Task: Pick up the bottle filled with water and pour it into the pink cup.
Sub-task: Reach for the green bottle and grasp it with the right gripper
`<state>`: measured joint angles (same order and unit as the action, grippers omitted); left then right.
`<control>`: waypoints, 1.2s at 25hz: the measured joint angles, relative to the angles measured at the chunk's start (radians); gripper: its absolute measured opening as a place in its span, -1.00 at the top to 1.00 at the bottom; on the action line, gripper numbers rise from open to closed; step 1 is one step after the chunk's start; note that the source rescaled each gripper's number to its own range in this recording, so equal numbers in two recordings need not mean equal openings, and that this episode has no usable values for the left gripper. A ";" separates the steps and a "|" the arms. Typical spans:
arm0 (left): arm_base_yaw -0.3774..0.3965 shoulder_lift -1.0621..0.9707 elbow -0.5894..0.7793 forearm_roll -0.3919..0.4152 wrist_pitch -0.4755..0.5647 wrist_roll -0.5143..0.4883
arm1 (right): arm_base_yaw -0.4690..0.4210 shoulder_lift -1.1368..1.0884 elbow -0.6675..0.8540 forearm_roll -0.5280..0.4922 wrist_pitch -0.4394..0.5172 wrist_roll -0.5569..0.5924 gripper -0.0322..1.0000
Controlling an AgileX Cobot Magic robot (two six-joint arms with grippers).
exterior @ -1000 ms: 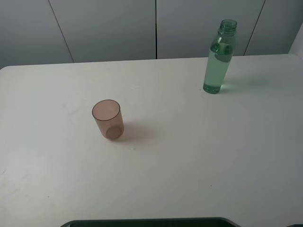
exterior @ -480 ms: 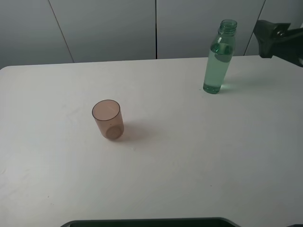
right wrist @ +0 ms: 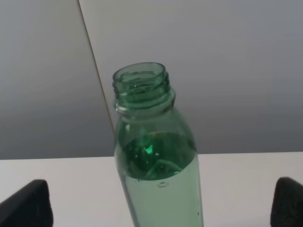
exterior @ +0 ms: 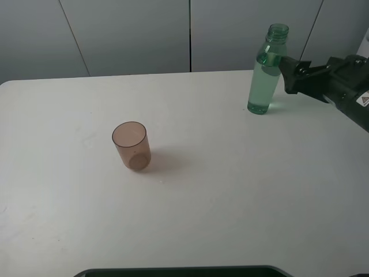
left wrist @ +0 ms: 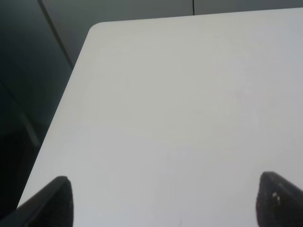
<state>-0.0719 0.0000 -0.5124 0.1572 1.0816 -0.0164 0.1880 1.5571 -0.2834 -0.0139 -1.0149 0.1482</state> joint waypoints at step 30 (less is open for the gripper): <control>0.000 0.000 0.000 0.000 0.000 0.000 | 0.000 0.385 -0.345 -0.018 0.079 0.011 -1.00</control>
<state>-0.0719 0.0000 -0.5124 0.1572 1.0816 -0.0164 0.1880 1.9424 -0.6288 -0.0324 -0.9358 0.1594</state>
